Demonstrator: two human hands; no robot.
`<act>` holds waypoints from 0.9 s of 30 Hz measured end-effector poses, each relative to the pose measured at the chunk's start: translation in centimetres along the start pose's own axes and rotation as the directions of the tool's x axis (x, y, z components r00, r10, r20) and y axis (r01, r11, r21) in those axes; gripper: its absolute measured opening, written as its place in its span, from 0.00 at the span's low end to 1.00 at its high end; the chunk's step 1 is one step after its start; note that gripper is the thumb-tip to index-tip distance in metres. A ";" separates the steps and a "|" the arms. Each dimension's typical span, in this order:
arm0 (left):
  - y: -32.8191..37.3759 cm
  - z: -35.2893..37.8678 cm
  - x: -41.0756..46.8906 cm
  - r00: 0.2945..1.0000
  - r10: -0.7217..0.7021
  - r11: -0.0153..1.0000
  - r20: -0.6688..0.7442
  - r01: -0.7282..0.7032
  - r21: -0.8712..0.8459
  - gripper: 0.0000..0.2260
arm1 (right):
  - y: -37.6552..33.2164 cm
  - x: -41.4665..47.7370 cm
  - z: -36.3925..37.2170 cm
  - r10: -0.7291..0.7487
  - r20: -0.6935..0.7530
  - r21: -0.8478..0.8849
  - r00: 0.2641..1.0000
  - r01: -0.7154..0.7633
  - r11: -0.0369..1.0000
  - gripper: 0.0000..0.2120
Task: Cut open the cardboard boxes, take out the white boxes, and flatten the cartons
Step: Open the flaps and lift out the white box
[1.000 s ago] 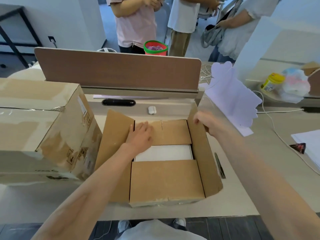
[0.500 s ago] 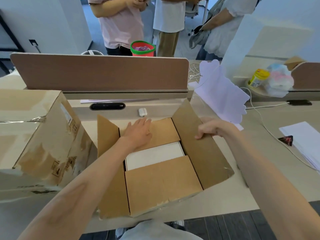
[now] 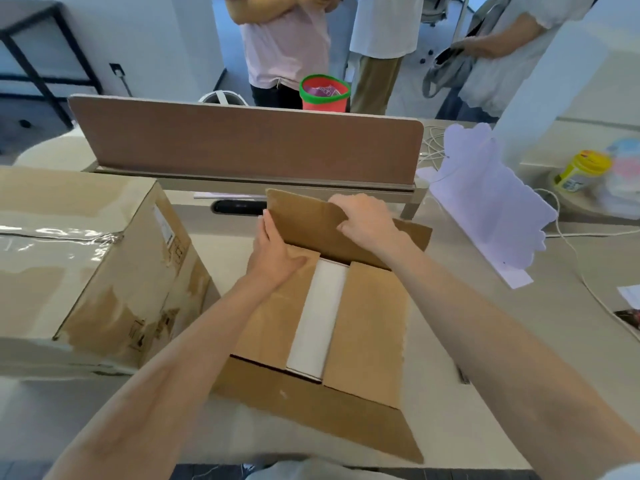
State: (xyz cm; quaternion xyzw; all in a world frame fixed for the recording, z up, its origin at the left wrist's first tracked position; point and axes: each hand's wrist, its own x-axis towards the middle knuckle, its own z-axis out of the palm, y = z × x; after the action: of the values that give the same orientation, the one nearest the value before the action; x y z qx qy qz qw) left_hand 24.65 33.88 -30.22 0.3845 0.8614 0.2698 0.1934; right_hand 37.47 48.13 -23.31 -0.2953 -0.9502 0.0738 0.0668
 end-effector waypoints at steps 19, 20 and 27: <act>1.8 -1.2 -1.5 0.977 0.198 0.906 0.075 -0.211 0.366 0.29 | -0.5 -3.4 4.3 0.235 0.117 0.088 0.965 -0.246 0.965 0.19; 2.3 -2.0 -1.4 0.964 0.262 0.895 0.042 -0.259 0.364 0.26 | -0.8 -3.1 3.0 0.243 0.109 0.059 0.964 -0.251 0.966 0.17; 2.8 -7.8 -0.3 0.957 0.254 0.357 0.138 -0.225 0.907 0.19 | 1.4 -4.4 -2.0 0.332 0.156 -0.639 0.930 -0.161 0.752 0.14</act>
State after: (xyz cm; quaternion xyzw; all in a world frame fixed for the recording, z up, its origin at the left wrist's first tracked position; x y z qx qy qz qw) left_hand 22.25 32.75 -22.38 0.5445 0.8038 -0.2168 -0.1020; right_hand 42.16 47.00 -22.01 -0.4121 -0.8743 -0.1937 -0.1684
